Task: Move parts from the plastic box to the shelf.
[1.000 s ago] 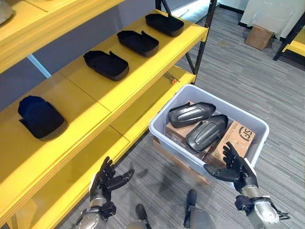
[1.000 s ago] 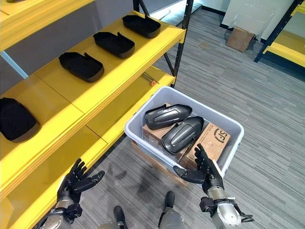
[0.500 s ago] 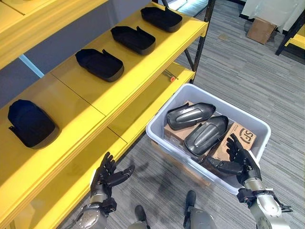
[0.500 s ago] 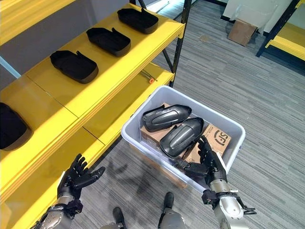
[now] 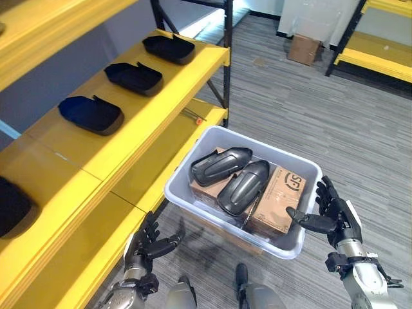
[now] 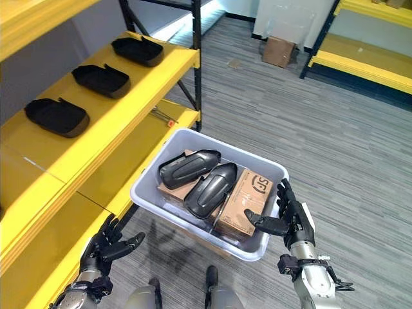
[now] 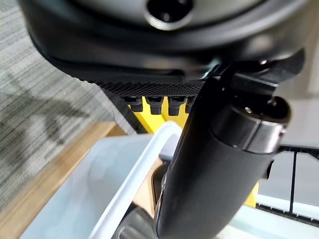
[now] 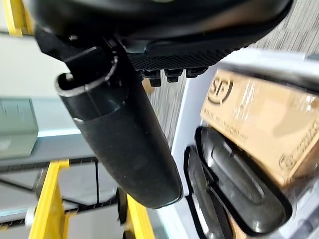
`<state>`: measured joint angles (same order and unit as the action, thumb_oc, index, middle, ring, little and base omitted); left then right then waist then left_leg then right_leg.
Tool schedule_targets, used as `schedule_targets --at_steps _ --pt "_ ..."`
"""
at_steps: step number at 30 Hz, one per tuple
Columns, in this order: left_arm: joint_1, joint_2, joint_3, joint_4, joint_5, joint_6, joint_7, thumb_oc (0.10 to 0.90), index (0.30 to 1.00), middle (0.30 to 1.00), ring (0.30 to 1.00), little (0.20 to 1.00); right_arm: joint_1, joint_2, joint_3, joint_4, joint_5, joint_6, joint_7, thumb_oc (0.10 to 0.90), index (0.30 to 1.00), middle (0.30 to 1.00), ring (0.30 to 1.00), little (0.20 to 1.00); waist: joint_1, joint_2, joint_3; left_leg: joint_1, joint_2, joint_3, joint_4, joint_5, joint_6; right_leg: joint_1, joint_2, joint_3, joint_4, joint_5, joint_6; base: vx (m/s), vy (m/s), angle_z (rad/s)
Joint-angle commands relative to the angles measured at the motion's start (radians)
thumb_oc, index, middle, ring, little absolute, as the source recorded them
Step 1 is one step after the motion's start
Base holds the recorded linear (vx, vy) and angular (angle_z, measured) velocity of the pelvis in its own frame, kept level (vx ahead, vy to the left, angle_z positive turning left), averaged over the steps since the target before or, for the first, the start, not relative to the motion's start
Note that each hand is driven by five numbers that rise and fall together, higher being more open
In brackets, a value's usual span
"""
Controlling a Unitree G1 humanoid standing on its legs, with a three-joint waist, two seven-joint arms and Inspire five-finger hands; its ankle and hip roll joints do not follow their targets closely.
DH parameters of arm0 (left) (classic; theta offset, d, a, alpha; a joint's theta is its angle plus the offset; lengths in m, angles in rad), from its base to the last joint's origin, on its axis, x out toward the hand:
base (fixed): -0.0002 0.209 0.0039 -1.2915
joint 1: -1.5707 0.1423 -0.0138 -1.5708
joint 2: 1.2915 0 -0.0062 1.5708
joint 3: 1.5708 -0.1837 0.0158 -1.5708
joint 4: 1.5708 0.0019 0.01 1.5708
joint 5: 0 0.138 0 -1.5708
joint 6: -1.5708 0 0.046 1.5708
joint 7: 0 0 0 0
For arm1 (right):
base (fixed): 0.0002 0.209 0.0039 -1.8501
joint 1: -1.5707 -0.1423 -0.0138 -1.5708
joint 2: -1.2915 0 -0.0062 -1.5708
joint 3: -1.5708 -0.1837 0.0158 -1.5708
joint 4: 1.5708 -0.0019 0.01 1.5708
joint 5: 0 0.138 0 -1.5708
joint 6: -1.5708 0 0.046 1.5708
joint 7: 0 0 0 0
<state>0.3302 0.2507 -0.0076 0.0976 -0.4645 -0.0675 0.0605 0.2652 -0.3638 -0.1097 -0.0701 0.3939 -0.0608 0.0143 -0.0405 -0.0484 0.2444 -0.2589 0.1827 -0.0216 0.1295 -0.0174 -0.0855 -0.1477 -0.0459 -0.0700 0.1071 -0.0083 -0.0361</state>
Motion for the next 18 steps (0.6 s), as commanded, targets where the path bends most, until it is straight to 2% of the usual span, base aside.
schedule_targets --at_steps 1,2,3,4,6,11,14,18 --pt "-0.018 0.037 0.054 -0.114 0.001 -0.091 0.02 0.9 1.0 1.0 1.0 1.0 -0.076 -0.053 0.019 -0.102 -0.017 -0.119 0.003 0.9 1.0 1.0 1.0 1.0 0.032 0.034 0.015 -0.017 0.03 -0.192 -0.158 0.189 -0.02 0.173 0.006 0.06 -0.042 -0.18 0.064 0.31 0.32 -0.95" --pt "-0.025 0.023 0.043 -0.105 0.0 -0.091 0.016 0.9 1.0 1.0 1.0 1.0 -0.076 -0.047 0.018 -0.099 -0.006 -0.112 0.009 0.9 1.0 1.0 1.0 1.0 0.026 0.049 0.007 -0.005 0.046 -0.13 -0.184 0.208 -0.043 0.197 0.005 0.086 -0.026 -0.204 0.076 0.39 0.441 -1.05" --pt "-0.025 0.019 0.042 -0.103 -0.016 -0.091 0.005 0.9 1.0 1.0 1.0 1.0 -0.069 -0.039 0.02 -0.107 0.004 -0.107 0.023 0.9 1.0 1.0 1.0 1.0 0.024 0.052 -0.001 0.029 0.07 -0.096 -0.168 0.19 -0.036 0.206 0.001 0.107 -0.016 -0.216 0.08 0.34 0.456 -1.19" --pt "-0.024 0.024 0.04 -0.107 -0.011 -0.095 0.004 0.9 1.0 1.0 1.0 1.0 -0.065 -0.031 0.025 -0.109 0.003 -0.104 0.028 0.9 1.0 1.0 1.0 1.0 0.031 0.052 -0.007 0.05 0.068 -0.092 -0.171 0.194 -0.034 0.21 -0.009 0.122 -0.023 -0.204 0.089 0.21 0.372 -1.2" --pt "-0.032 0.032 0.04 -0.111 -0.01 -0.096 0.003 0.9 1.0 1.0 1.0 1.0 -0.069 -0.024 0.03 -0.105 0.003 -0.095 0.037 0.9 1.0 1.0 1.0 1.0 0.037 0.042 -0.015 0.034 0.048 -0.069 -0.092 0.149 -0.016 0.208 -0.054 0.151 -0.024 -0.187 0.115 0.19 0.384 -1.5" --pt "-0.054 0.093 0.053 -0.122 -0.007 -0.099 0.02 0.9 1.0 1.0 1.0 1.0 -0.062 0.017 0.028 -0.104 0.011 -0.075 0.035 0.9 1.0 1.0 1.0 1.0 0.013 0.018 -0.031 0.026 0.018 0.08 0.042 0.025 0.021 0.187 -0.167 0.199 -0.056 -0.129 0.182 0.13 0.346 -1.03" --pt "-0.068 0.121 0.063 -0.125 -0.003 -0.099 0.042 0.9 1.0 1.0 1.0 1.0 -0.065 0.027 0.035 -0.103 0.024 -0.069 0.036 0.9 1.0 1.0 1.0 1.0 -0.002 0.008 -0.032 0.005 0.017 0.125 0.108 -0.022 0.031 0.164 -0.198 0.207 -0.069 -0.106 0.198 0.05 0.214 -0.7" --pt "-0.065 0.129 0.076 -0.128 0.0 -0.099 0.05 0.9 1.0 1.0 1.0 1.0 -0.069 0.028 0.045 -0.101 0.027 -0.064 0.043 0.9 1.0 1.0 1.0 1.0 -0.006 -0.005 -0.034 0.003 0.024 0.16 0.131 -0.053 0.043 0.138 -0.202 0.203 -0.074 -0.08 0.21 0.03 0.079 -0.24"
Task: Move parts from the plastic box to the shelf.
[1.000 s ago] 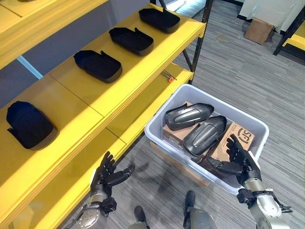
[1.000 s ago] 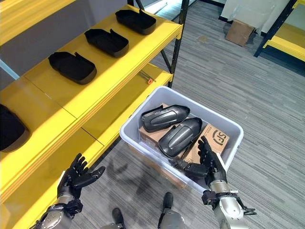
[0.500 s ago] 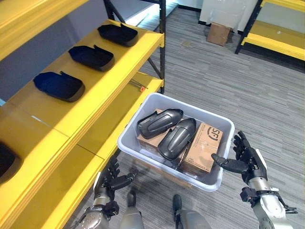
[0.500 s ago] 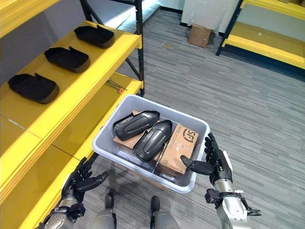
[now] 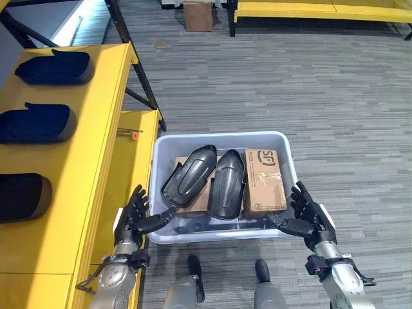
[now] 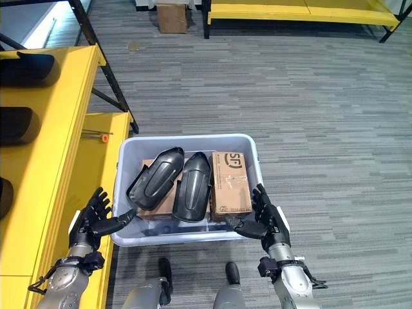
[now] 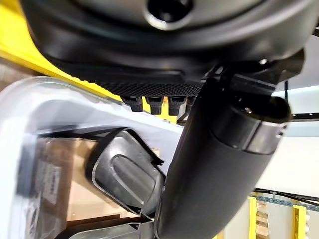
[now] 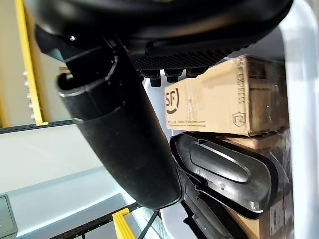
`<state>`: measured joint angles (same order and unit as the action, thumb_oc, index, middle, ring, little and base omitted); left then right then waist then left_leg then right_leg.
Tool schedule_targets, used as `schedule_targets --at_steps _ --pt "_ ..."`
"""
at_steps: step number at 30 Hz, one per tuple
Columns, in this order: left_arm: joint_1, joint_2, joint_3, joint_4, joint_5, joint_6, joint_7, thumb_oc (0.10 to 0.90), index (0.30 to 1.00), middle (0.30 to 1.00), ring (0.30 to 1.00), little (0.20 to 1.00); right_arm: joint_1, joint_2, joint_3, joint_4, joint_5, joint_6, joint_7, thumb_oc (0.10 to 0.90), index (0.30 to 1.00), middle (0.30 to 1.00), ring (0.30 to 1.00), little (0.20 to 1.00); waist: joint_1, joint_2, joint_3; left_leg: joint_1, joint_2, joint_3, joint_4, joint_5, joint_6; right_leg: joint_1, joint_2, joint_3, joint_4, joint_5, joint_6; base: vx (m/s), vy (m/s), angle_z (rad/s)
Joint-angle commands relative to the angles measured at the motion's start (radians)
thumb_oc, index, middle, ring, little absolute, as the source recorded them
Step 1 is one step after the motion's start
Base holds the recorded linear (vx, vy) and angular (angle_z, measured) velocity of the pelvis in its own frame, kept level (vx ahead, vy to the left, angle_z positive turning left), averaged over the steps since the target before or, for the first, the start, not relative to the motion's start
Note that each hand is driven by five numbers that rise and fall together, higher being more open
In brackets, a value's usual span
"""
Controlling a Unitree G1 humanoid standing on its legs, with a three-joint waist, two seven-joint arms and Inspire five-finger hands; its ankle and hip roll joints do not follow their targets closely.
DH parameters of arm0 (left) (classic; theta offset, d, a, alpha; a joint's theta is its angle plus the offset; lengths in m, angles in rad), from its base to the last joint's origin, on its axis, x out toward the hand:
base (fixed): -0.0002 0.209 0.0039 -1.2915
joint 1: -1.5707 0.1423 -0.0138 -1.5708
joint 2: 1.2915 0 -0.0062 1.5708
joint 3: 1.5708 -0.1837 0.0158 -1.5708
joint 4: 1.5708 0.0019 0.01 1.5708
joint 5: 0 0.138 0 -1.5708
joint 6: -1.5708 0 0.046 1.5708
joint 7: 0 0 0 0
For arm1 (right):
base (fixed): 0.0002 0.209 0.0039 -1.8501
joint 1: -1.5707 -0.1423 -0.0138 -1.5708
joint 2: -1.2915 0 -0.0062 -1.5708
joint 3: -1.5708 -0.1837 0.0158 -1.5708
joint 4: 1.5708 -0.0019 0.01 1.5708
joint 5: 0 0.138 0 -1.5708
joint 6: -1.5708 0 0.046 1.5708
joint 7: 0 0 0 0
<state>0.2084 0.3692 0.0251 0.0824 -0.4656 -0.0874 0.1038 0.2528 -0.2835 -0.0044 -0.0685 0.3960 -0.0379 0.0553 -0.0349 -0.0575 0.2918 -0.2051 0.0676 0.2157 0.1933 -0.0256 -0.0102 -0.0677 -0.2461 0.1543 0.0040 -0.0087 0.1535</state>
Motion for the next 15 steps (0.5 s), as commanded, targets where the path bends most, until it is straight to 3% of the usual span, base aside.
schedule_targets --at_steps 1,2,8,15 --pt "0.065 0.018 0.056 -0.117 -0.001 -0.078 0.006 0.9 1.0 1.0 1.0 1.0 -0.063 -0.057 -0.059 -0.104 0.019 -0.087 0.004 0.9 1.0 1.0 1.0 1.0 -0.004 -0.005 -0.073 -0.038 0.159 -0.051 0.063 -0.052 -0.038 0.035 0.005 -0.057 0.034 -0.063 0.025 0.0 0.002 -0.31" --pt "0.072 0.023 0.06 -0.123 -0.002 -0.079 0.003 0.9 1.0 1.0 1.0 1.0 -0.066 -0.061 -0.059 -0.108 0.015 -0.087 0.003 0.9 1.0 1.0 1.0 1.0 0.002 -0.009 -0.068 -0.03 0.171 -0.038 0.059 -0.055 -0.041 0.027 0.005 -0.089 0.036 -0.052 0.028 -0.01 -0.057 -0.43" --pt "0.069 0.017 0.042 -0.122 -0.007 -0.07 -0.025 0.9 1.0 1.0 1.0 1.0 -0.075 -0.095 -0.082 -0.121 -0.032 -0.089 0.0 0.9 1.0 1.0 1.0 1.0 -0.009 -0.014 -0.062 -0.026 0.182 -0.047 0.059 -0.049 -0.057 0.051 0.01 -0.113 0.006 -0.052 0.024 0.04 -0.043 -0.27" --pt "0.044 0.029 -0.001 -0.142 -0.011 -0.058 -0.046 0.9 1.0 1.0 1.0 1.0 -0.193 -0.228 -0.063 -0.159 -0.202 -0.102 -0.047 0.9 1.0 1.0 1.0 1.0 -0.008 -0.005 -0.042 -0.068 0.2 -0.077 0.024 0.009 -0.09 0.034 0.029 -0.155 0.0 -0.074 -0.001 -0.01 -0.09 0.1"
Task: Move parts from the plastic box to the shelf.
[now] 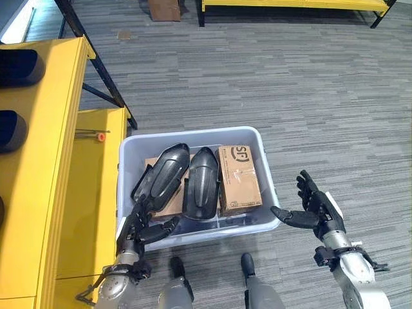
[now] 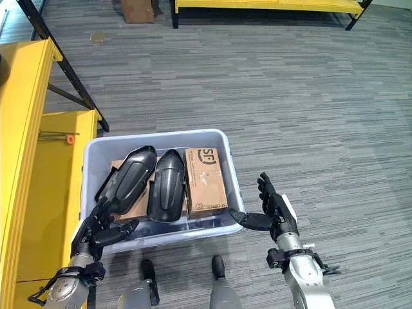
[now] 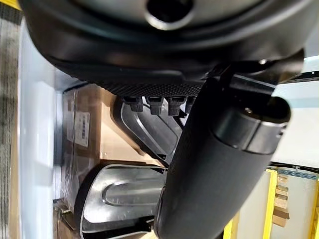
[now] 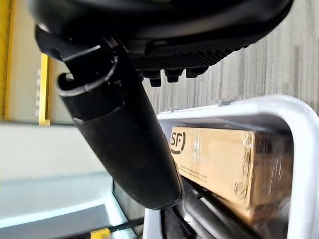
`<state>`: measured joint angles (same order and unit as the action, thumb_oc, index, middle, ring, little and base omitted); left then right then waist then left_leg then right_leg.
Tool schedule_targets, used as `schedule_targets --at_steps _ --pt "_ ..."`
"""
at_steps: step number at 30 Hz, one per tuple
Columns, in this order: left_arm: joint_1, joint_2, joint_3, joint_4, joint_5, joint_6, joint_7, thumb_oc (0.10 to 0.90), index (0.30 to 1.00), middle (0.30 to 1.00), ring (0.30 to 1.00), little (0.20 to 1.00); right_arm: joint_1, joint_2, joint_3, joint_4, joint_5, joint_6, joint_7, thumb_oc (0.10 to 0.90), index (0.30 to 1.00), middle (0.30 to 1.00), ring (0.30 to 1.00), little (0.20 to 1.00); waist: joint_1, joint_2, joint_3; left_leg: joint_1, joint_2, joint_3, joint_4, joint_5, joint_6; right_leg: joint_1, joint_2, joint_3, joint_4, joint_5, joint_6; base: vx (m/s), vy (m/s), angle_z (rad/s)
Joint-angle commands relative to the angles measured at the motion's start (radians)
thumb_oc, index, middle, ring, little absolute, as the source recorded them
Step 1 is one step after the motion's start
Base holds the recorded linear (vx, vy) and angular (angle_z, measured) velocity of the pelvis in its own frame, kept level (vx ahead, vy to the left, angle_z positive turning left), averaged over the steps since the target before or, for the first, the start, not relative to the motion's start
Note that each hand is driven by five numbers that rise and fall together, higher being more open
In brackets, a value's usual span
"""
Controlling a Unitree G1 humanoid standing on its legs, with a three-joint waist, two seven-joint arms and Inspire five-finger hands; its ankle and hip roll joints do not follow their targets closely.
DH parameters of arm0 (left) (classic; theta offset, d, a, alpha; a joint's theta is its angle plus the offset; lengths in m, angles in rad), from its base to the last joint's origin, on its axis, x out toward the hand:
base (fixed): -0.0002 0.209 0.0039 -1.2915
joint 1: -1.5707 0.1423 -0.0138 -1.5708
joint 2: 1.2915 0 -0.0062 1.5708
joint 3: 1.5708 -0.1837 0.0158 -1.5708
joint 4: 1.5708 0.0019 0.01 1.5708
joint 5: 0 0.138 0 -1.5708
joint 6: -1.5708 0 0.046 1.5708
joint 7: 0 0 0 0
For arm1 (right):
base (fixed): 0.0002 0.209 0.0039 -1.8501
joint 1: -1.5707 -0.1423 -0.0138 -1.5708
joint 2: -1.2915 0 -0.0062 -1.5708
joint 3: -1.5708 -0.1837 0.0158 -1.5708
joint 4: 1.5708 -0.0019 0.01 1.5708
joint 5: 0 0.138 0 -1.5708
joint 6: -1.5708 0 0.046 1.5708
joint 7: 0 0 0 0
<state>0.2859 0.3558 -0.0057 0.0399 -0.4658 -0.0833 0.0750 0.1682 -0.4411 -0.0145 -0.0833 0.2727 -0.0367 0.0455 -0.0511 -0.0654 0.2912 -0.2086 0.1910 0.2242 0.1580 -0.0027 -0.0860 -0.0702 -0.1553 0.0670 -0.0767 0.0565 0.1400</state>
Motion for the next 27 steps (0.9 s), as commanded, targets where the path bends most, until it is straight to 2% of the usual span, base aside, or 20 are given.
schedule_targets --at_steps 1,10,14,27 --pt "-0.043 0.046 0.021 -0.103 -0.013 -0.061 -0.016 0.9 1.0 1.0 1.0 1.0 -0.144 -0.087 -0.036 -0.143 -0.1 -0.103 -0.047 0.9 1.0 1.0 1.0 1.0 0.01 0.004 -0.034 -0.067 0.077 -0.089 0.05 -0.005 -0.017 0.034 -0.059 -0.073 0.078 -0.139 0.011 -0.04 -0.07 0.16" --pt "-0.086 0.053 -0.013 -0.105 -0.015 -0.068 0.022 0.9 1.0 1.0 1.0 1.0 -0.318 -0.108 0.089 -0.172 -0.206 -0.091 -0.086 0.9 1.0 1.0 1.0 1.0 0.034 0.015 0.031 -0.104 0.073 -0.101 0.007 0.042 -0.028 -0.005 -0.049 -0.104 0.082 -0.139 0.002 -0.05 -0.037 0.11" --pt "-0.107 0.048 -0.011 -0.099 -0.008 -0.078 0.068 0.9 1.0 1.0 1.0 1.0 -0.426 -0.07 0.154 -0.153 -0.235 -0.088 -0.134 0.9 1.0 1.0 1.0 1.0 0.054 0.013 0.078 -0.133 0.068 -0.108 0.006 0.052 -0.027 -0.029 -0.048 -0.113 0.087 -0.133 0.001 -0.06 -0.016 0.07" --pt "-0.213 0.05 0.006 -0.112 0.007 -0.106 0.186 0.9 1.0 1.0 1.0 1.0 -0.548 0.051 0.227 -0.092 -0.195 -0.068 -0.217 0.9 1.0 1.0 1.0 1.0 0.093 0.005 0.163 -0.207 0.046 -0.122 0.027 0.051 -0.021 -0.069 -0.065 -0.144 0.082 -0.106 0.005 -0.02 0.018 0.05"
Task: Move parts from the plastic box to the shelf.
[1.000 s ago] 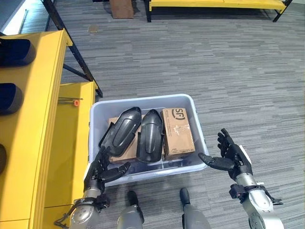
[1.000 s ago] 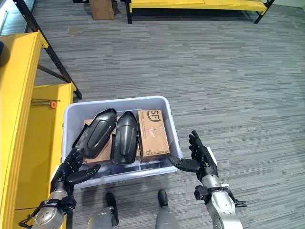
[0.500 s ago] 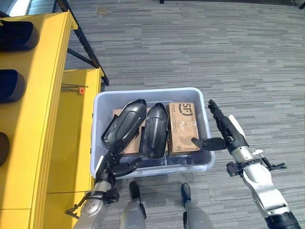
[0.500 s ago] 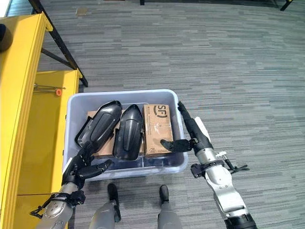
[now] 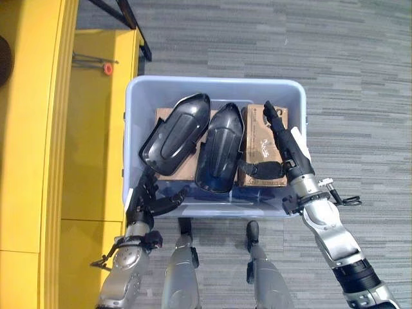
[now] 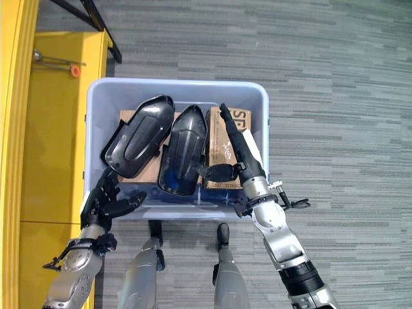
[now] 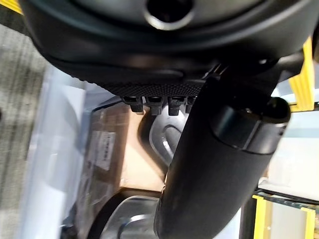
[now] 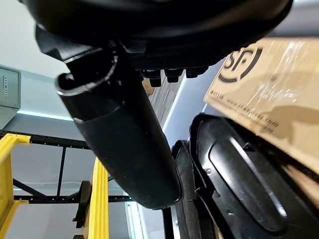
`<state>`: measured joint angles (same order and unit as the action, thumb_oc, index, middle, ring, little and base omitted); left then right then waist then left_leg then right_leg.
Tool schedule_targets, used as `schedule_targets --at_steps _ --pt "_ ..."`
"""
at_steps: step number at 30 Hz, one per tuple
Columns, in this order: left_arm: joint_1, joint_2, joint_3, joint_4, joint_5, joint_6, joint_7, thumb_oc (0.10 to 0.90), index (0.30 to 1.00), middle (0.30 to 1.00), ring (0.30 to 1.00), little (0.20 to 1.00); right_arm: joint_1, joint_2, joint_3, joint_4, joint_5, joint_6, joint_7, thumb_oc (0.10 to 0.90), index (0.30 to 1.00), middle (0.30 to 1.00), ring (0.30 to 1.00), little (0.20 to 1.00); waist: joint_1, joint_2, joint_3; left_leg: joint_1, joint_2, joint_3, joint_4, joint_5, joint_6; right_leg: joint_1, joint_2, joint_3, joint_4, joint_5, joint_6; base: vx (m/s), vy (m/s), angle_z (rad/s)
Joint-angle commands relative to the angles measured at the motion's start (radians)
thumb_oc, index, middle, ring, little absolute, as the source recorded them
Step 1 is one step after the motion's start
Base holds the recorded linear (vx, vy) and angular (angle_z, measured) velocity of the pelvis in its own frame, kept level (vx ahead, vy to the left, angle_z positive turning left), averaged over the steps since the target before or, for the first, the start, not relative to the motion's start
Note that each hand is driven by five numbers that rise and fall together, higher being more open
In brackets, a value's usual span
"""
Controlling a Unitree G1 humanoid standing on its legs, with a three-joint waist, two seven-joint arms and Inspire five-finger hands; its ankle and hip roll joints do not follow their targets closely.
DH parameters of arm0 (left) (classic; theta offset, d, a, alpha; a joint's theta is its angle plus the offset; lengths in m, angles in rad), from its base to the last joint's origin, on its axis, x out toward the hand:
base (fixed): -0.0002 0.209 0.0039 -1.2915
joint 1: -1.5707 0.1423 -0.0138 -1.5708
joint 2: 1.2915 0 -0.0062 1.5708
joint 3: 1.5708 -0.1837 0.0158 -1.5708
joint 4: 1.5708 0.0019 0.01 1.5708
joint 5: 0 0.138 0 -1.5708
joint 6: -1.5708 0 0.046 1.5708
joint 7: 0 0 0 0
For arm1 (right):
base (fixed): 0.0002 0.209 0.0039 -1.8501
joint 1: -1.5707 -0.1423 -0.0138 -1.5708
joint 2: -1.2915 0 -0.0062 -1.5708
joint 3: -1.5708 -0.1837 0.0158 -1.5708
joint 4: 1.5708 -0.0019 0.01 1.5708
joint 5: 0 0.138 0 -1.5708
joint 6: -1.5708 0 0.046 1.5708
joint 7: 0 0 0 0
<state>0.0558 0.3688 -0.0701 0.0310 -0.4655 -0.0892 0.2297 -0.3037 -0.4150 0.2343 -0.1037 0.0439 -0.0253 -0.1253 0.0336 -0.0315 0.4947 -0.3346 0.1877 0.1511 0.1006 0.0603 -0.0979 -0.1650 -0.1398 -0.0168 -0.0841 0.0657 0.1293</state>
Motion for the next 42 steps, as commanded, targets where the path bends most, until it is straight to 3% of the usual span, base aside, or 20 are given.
schedule_targets --at_steps 1,23,42 --pt "0.012 0.036 0.07 -0.103 0.008 -0.1 0.037 0.9 1.0 1.0 1.0 1.0 -0.078 0.033 -0.016 -0.068 0.04 -0.077 -0.05 0.9 1.0 1.0 1.0 1.0 0.011 -0.03 -0.034 -0.083 0.048 -0.049 0.089 -0.018 -0.008 0.03 -0.082 -0.065 0.086 -0.115 0.017 0.02 0.042 0.05" --pt "-0.011 0.023 0.054 -0.122 -0.001 -0.104 0.087 0.9 1.0 1.0 1.0 1.0 -0.113 0.088 0.064 -0.02 0.099 -0.061 -0.05 0.9 1.0 1.0 1.0 1.0 0.057 -0.055 -0.008 -0.193 0.017 -0.098 0.117 -0.028 0.003 0.027 -0.093 -0.136 0.046 -0.098 0.032 0.01 0.016 0.08" --pt "-0.009 0.016 0.075 -0.12 0.009 -0.102 0.117 0.9 1.0 1.0 1.0 1.0 -0.11 0.101 0.104 -0.002 0.106 -0.052 -0.029 0.9 1.0 1.0 1.0 1.0 0.071 -0.067 0.019 -0.218 0.011 -0.119 0.117 -0.03 0.007 0.026 -0.085 -0.158 0.04 -0.109 0.034 0.0 0.003 0.02"
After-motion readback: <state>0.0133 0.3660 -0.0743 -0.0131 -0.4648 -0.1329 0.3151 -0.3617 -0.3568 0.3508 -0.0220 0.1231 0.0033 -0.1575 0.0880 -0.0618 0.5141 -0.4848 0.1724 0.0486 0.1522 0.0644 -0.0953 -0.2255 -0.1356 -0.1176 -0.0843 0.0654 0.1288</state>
